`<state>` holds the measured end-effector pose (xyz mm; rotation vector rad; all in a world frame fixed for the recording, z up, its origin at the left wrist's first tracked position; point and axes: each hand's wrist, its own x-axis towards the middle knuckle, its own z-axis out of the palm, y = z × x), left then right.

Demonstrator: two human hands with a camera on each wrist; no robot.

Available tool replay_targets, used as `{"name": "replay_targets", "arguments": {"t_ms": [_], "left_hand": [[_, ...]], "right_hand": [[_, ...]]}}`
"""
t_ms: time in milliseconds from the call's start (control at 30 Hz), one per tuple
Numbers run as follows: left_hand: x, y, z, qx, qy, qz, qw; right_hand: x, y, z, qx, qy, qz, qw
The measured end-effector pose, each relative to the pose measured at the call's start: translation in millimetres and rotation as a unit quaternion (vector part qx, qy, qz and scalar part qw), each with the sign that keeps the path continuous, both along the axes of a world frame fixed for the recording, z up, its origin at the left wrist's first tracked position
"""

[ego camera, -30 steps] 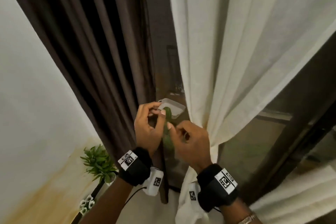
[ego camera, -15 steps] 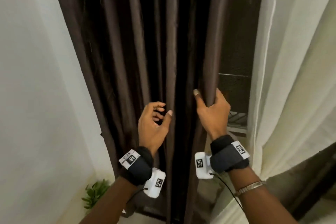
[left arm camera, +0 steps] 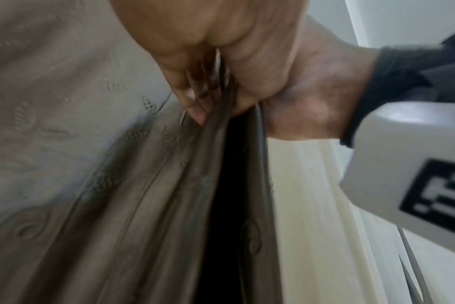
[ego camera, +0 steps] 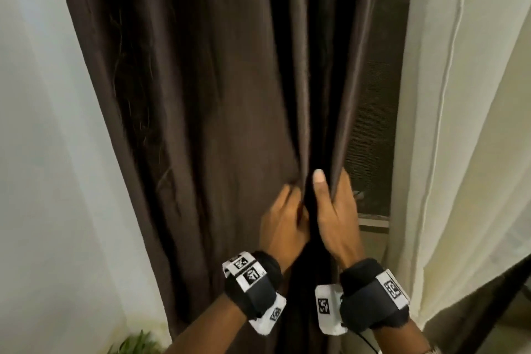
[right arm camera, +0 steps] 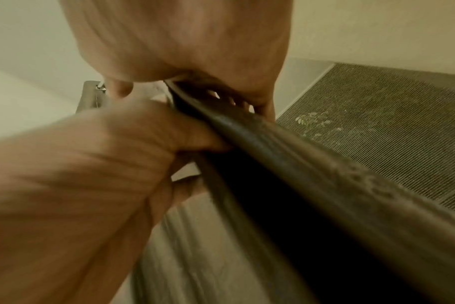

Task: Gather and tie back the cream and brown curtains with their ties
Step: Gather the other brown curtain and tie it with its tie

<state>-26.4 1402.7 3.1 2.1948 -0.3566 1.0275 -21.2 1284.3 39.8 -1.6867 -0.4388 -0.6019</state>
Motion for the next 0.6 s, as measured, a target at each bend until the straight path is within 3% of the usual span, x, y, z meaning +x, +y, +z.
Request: {"name": "replay_targets", "arguments": {"t_ms": [67, 100, 167, 267, 333, 367, 433, 500, 600], "left_hand": [[-10, -7, 1, 0.058, 0.063, -0.075, 0.993], [-14, -5, 5, 0.078, 0.048, -0.077, 0.993], [-19, 10, 10, 0.068, -0.058, -0.037, 0.995], [-15, 48, 12, -0.051, -0.169, 0.119, 0.977], [-8, 77, 18, -0.159, -0.144, 0.236, 0.948], [-5, 89, 20, -0.213, -0.101, 0.258, 0.937], [0, 105, 20, -0.264, -0.028, 0.251, 0.931], [4, 113, 17, -0.228, -0.003, 0.225, 0.947], [7, 106, 16, -0.265, 0.022, 0.107, 0.958]], "right_hand": [[6, 7, 1, -0.037, 0.017, 0.029, 0.999], [13, 6, 2, -0.035, 0.025, 0.019, 0.999], [28, 1, 5, -0.016, 0.025, -0.028, 0.999], [39, -10, 8, 0.014, 0.039, -0.017, 0.999], [38, -13, 9, 0.003, 0.049, 0.01, 0.999], [39, -12, 10, -0.003, 0.049, 0.018, 0.999], [42, -5, 8, -0.016, 0.044, 0.021, 0.999], [43, 8, 5, -0.021, 0.048, 0.01, 0.999], [39, 33, 5, -0.025, 0.044, 0.011, 0.999]]}}
